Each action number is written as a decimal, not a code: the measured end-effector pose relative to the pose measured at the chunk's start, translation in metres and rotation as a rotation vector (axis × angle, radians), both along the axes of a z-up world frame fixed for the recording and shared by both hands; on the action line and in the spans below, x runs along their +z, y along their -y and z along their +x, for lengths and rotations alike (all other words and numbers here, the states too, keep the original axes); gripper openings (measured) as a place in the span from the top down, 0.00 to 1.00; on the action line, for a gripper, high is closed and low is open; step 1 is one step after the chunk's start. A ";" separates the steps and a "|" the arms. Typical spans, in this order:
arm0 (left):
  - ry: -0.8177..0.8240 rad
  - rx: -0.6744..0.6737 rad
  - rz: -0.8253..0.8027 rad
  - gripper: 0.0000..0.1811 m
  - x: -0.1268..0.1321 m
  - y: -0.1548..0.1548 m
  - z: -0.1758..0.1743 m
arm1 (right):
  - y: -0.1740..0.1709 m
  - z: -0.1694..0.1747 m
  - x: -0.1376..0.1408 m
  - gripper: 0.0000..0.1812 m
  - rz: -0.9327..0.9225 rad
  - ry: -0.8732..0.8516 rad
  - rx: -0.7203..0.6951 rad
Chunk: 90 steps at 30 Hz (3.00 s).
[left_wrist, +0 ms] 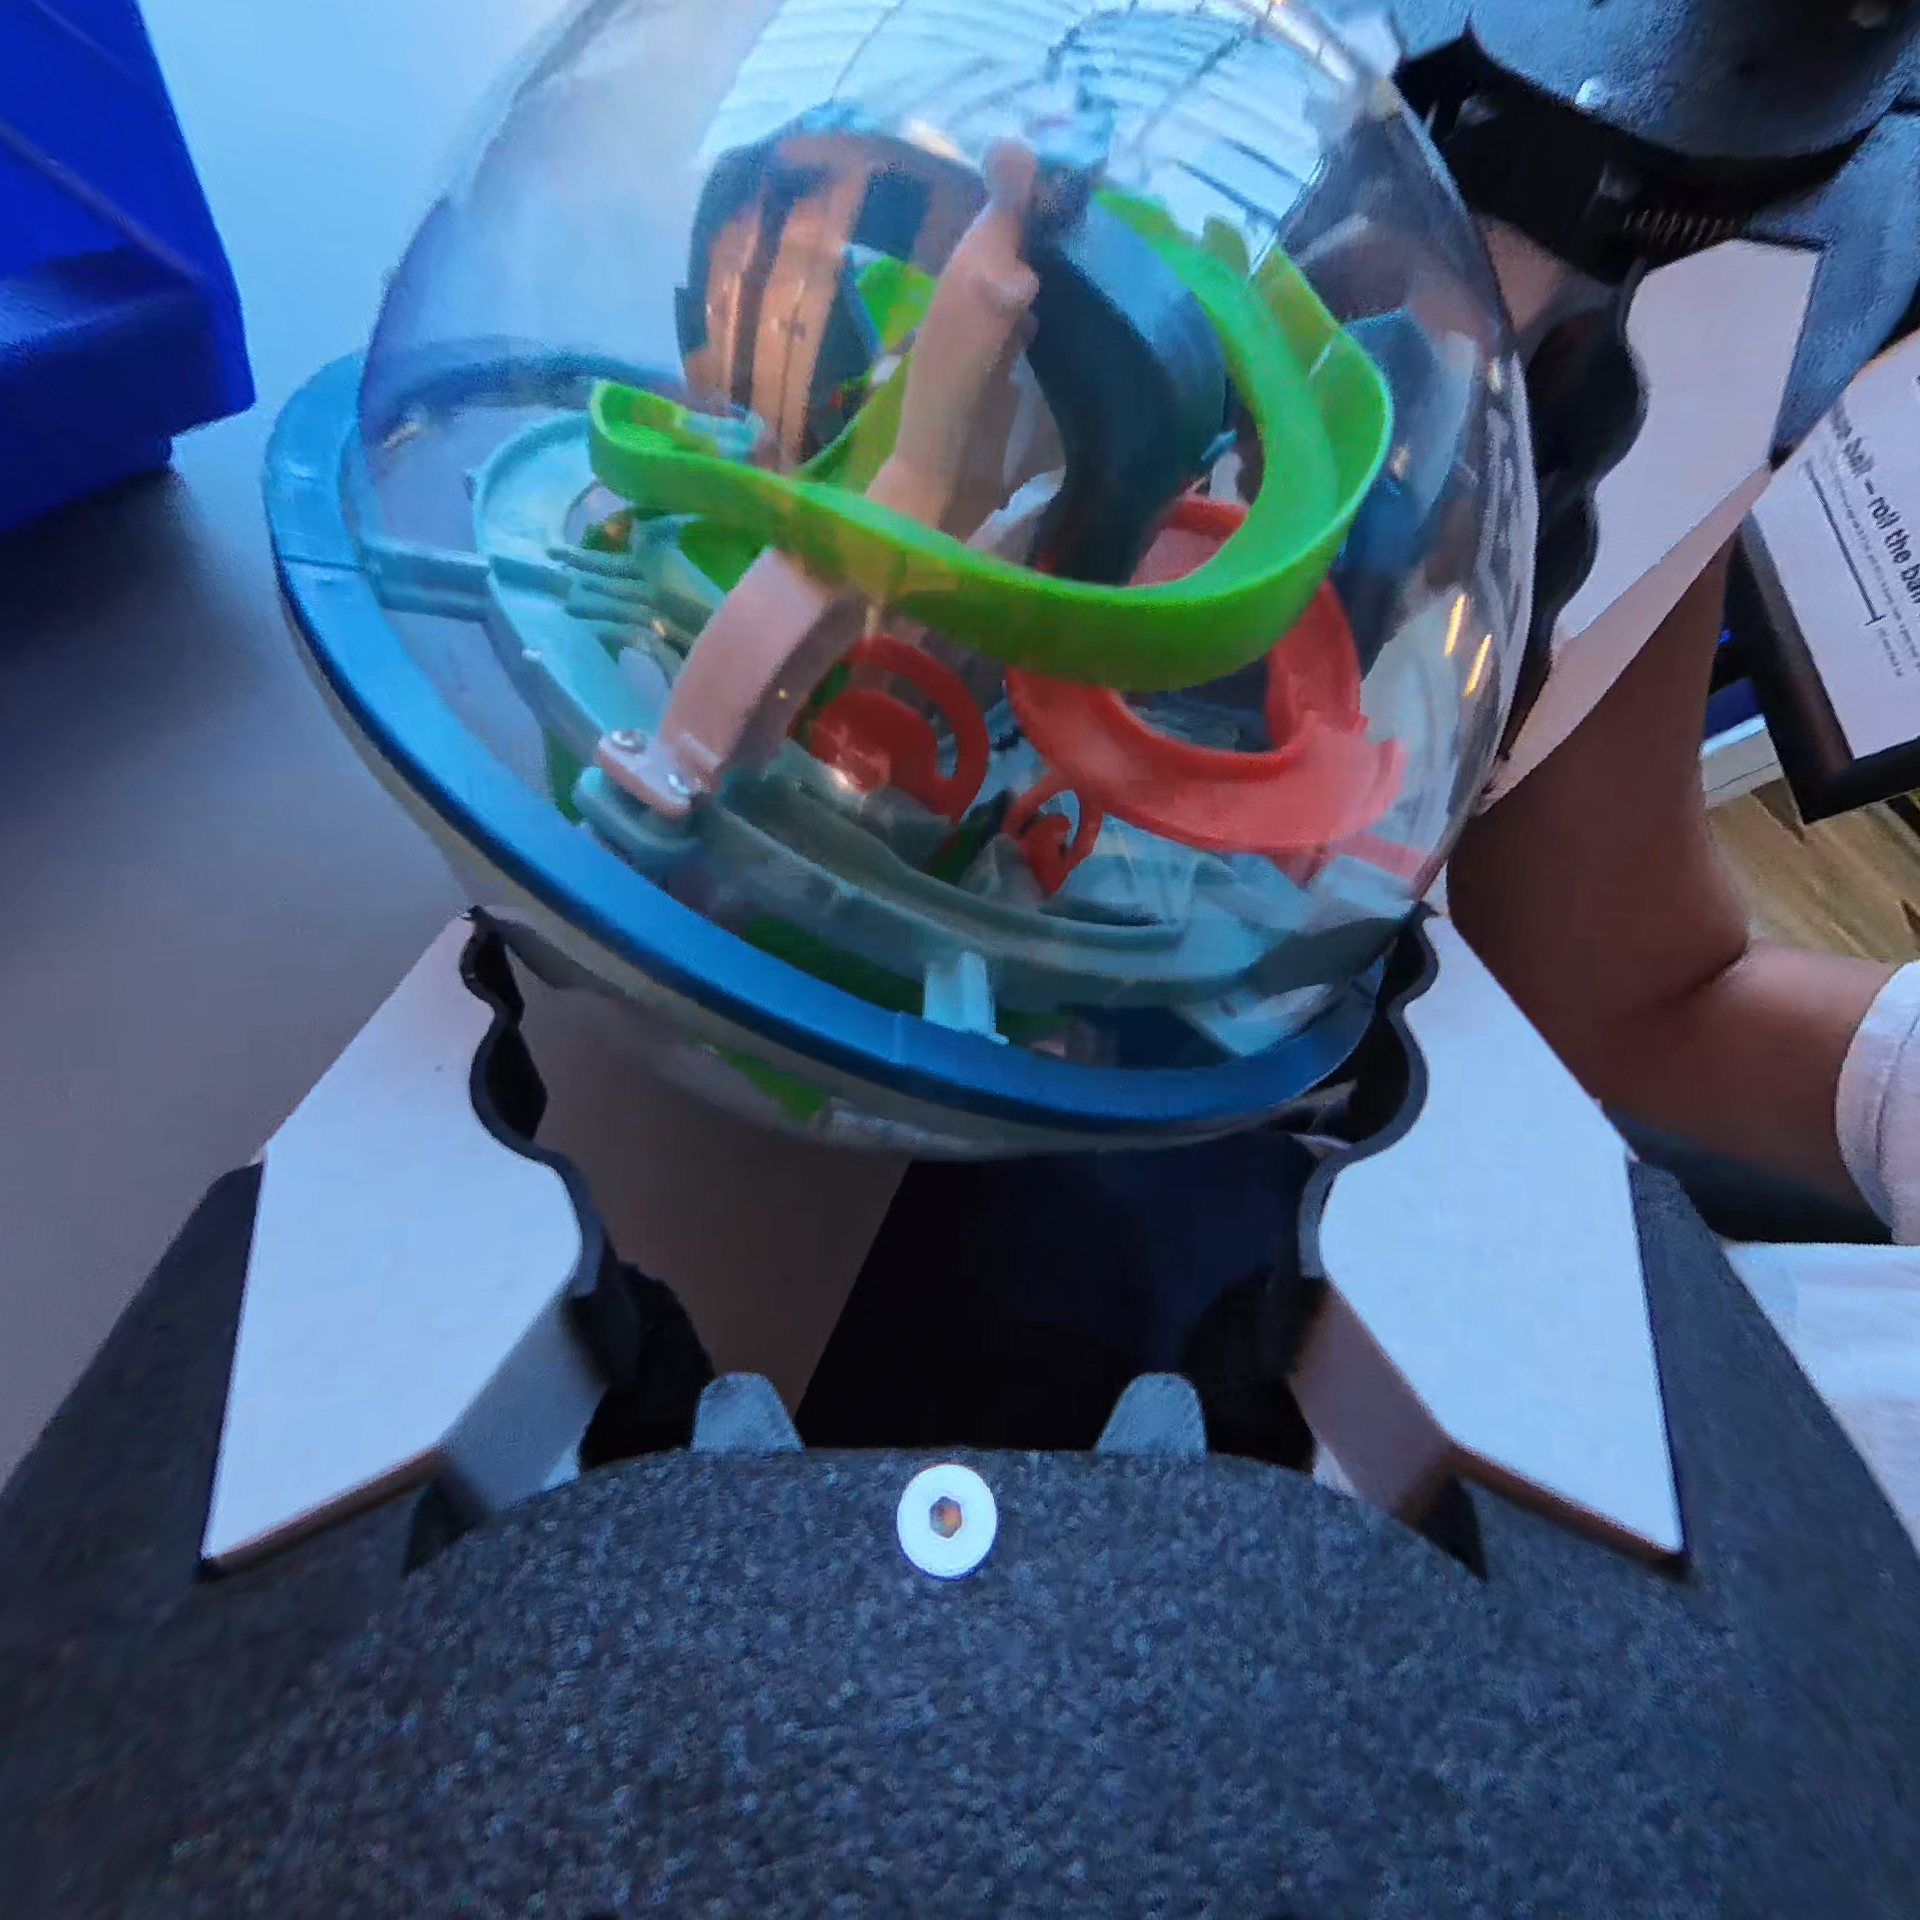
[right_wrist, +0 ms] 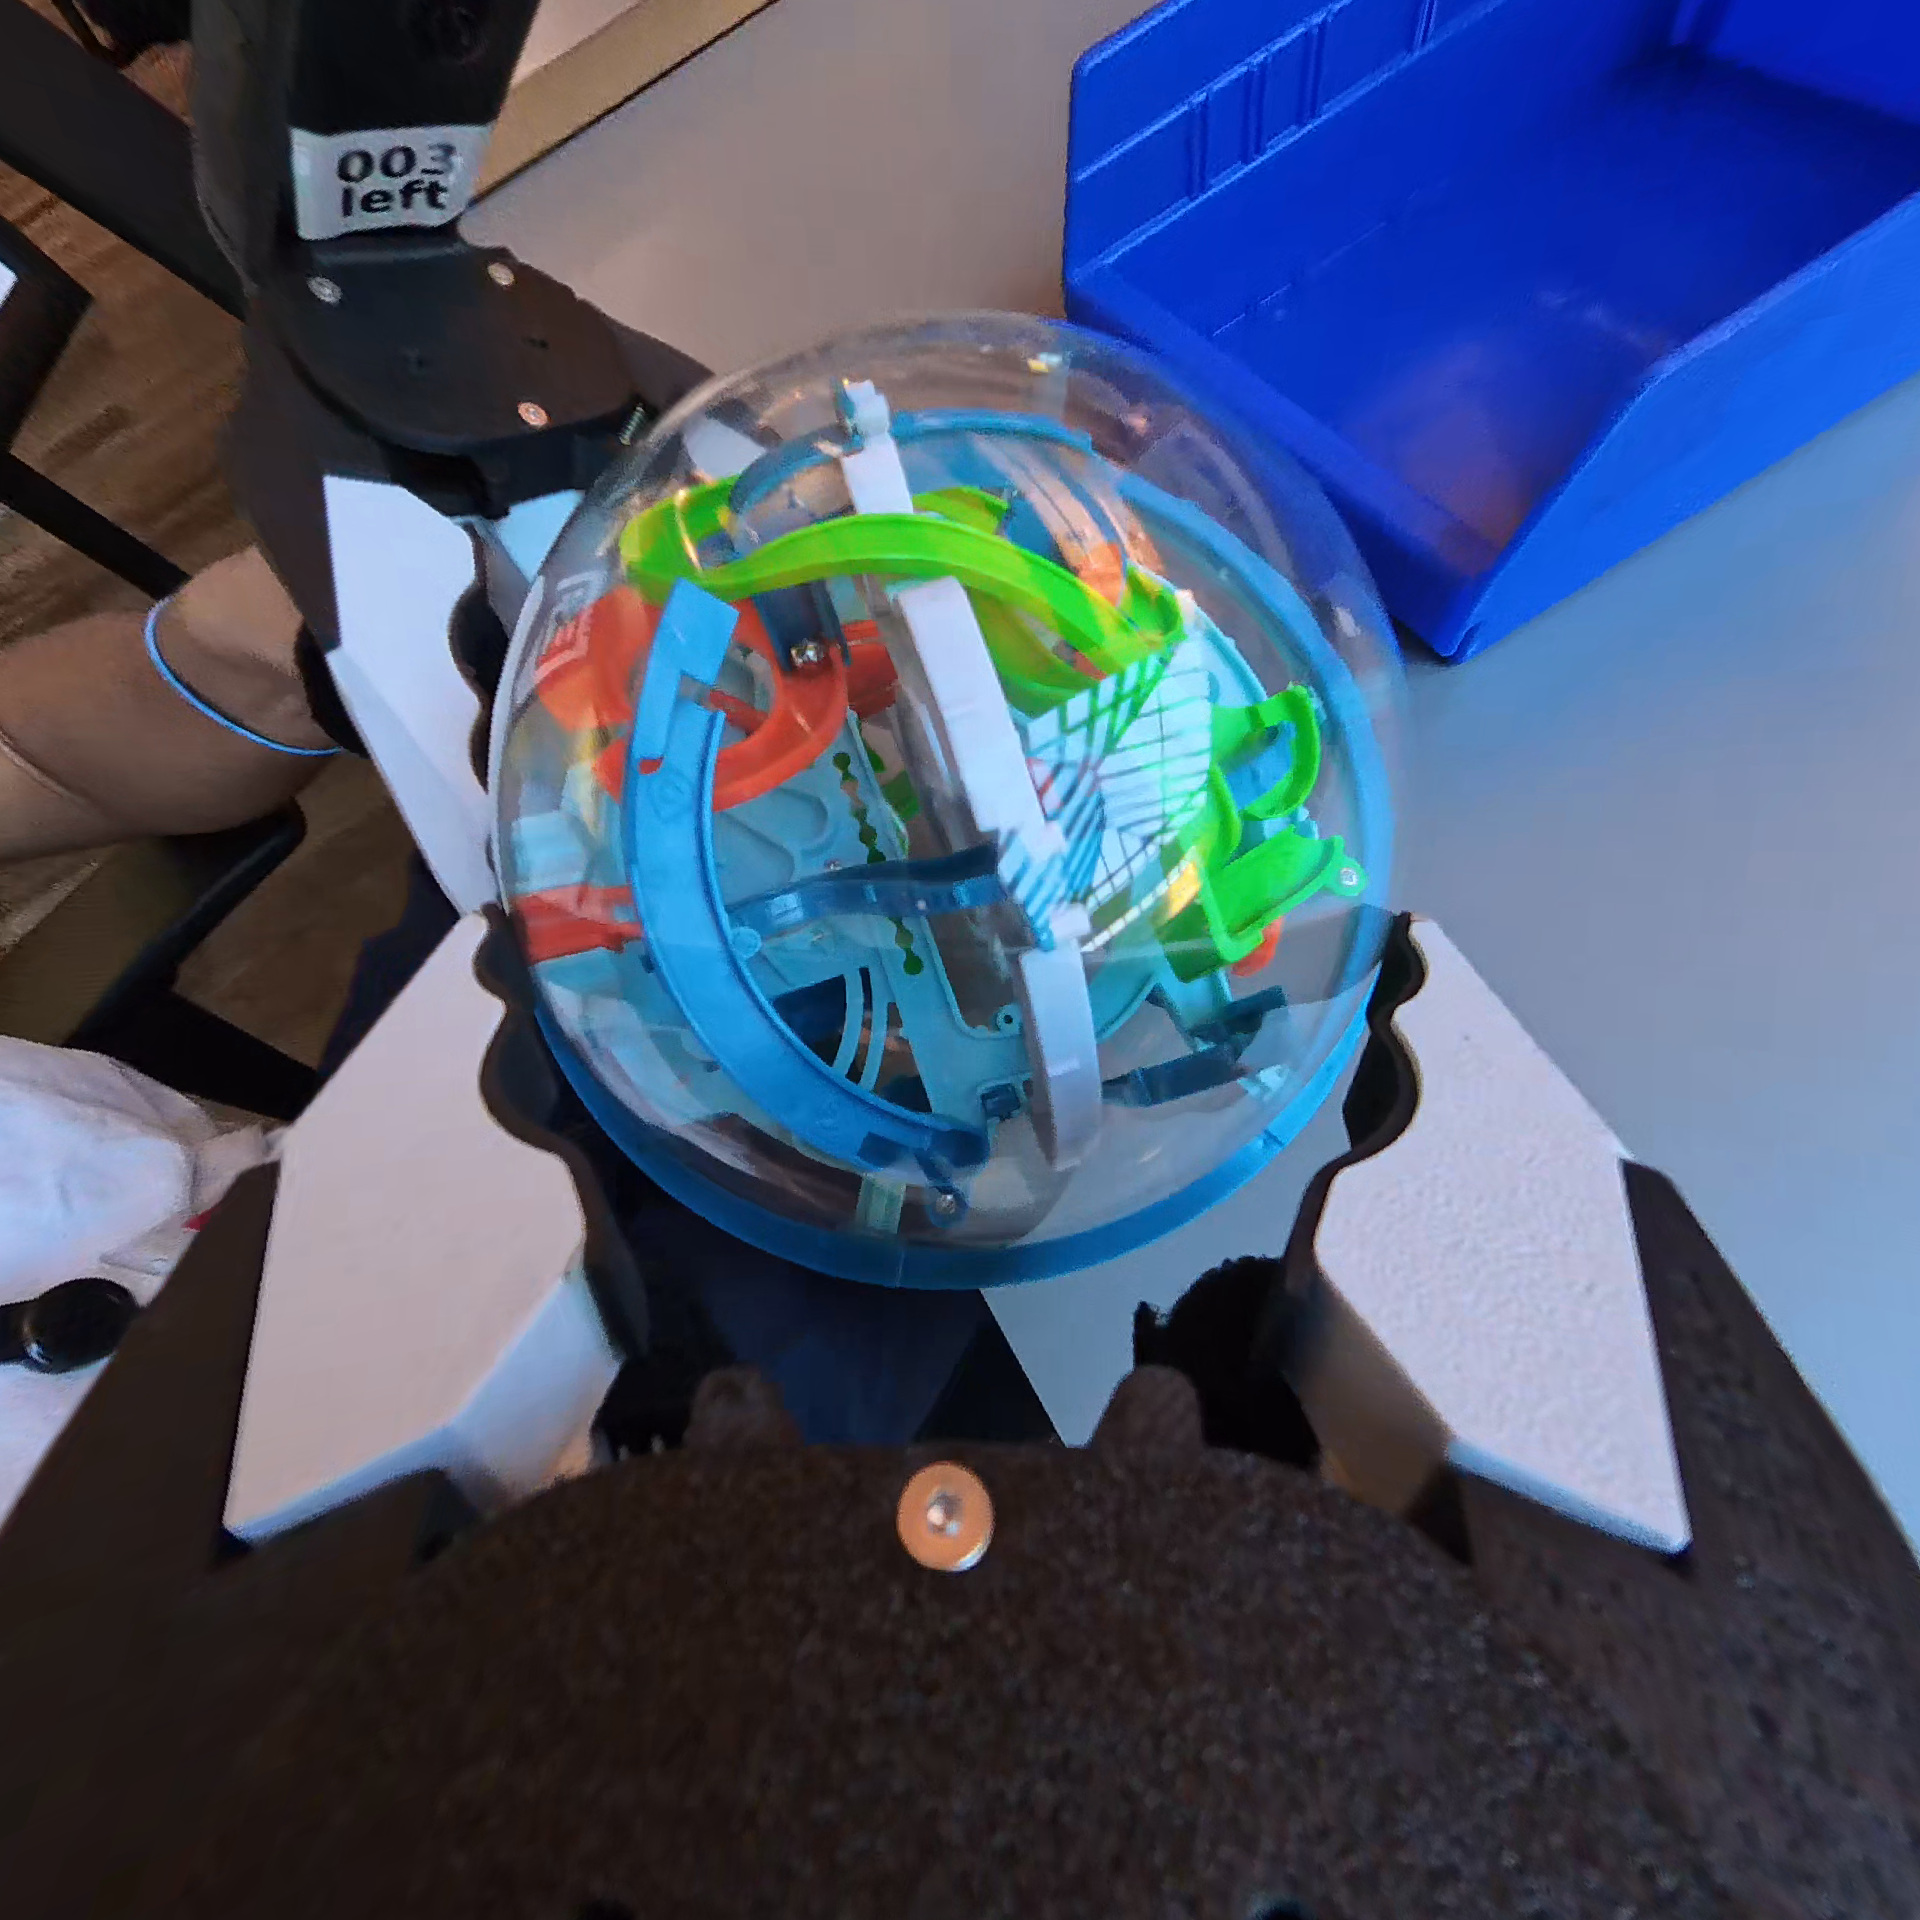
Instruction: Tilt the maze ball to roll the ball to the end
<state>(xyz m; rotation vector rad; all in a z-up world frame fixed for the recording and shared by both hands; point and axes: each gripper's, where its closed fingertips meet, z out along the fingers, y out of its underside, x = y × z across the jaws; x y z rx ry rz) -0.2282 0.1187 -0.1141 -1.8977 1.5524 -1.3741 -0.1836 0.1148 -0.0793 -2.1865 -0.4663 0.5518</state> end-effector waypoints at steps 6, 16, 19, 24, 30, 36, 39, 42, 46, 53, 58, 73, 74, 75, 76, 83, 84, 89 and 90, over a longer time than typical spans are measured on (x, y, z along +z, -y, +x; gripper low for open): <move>-0.105 -0.128 0.119 0.15 -0.010 -0.012 -0.037 | -0.012 -0.012 0.005 0.16 0.037 0.028 0.055; 0.030 -0.198 0.439 0.12 0.038 -0.050 -0.043 | -0.037 -0.039 0.021 0.19 0.169 0.016 0.192; -0.044 -0.275 0.334 0.12 0.014 -0.041 -0.036 | -0.034 -0.033 0.032 0.21 0.225 -0.068 0.175; 0.016 -0.253 0.305 0.13 0.011 -0.041 -0.036 | -0.010 0.013 0.060 0.25 0.431 -0.244 0.006; 0.038 -0.232 0.198 0.14 -0.004 -0.037 -0.040 | 0.016 -0.006 -0.011 0.22 0.332 -0.236 0.003; 0.008 -0.226 0.114 0.16 -0.026 -0.022 -0.036 | -0.012 -0.031 -0.029 0.16 0.385 -0.080 -0.012; 0.008 -0.240 0.040 0.15 -0.027 -0.015 -0.038 | -0.008 -0.033 -0.023 0.16 0.323 -0.060 0.004; 0.053 -0.297 -0.024 0.15 -0.019 -0.002 -0.040 | -0.002 -0.037 -0.001 0.16 0.346 -0.009 -0.012; 0.118 -0.365 -0.104 0.16 -0.007 0.010 -0.038 | 0.004 -0.040 0.024 0.16 0.405 0.012 -0.045; 0.039 -0.316 -0.301 0.16 -0.009 0.018 -0.033 | -0.004 -0.029 0.018 0.16 0.251 -0.139 -0.063; -0.020 -0.286 -0.325 0.21 -0.022 0.028 -0.035 | -0.019 -0.019 0.017 0.16 0.159 -0.336 -0.079; -0.042 -0.210 0.353 0.11 0.006 -0.064 -0.073 | -0.082 0.002 0.030 0.24 0.044 -0.465 0.119; 0.003 -0.205 0.385 0.13 0.017 -0.074 -0.065 | -0.090 0.006 0.035 0.27 0.072 -0.461 0.113; 0.042 -0.209 0.403 0.12 0.026 -0.081 -0.056 | -0.096 0.012 0.040 0.28 0.105 -0.445 0.104; 0.075 -0.215 0.410 0.12 0.033 -0.086 -0.048 | -0.101 0.019 0.046 0.27 0.145 -0.434 0.092; 0.135 -0.237 0.410 0.12 0.033 -0.104 -0.010 | -0.060 0.043 0.043 0.24 0.278 -0.391 0.086; 0.143 -0.228 0.409 0.13 0.031 -0.104 -0.009 | -0.055 0.039 0.034 0.23 0.287 -0.382 0.083; 0.203 -0.117 0.341 0.16 0.033 -0.103 -0.003 | -0.055 0.018 -0.006 0.20 0.307 -0.326 0.079; 0.211 -0.095 0.335 0.16 0.033 -0.102 -0.003 | -0.052 0.011 -0.013 0.19 0.306 -0.299 0.095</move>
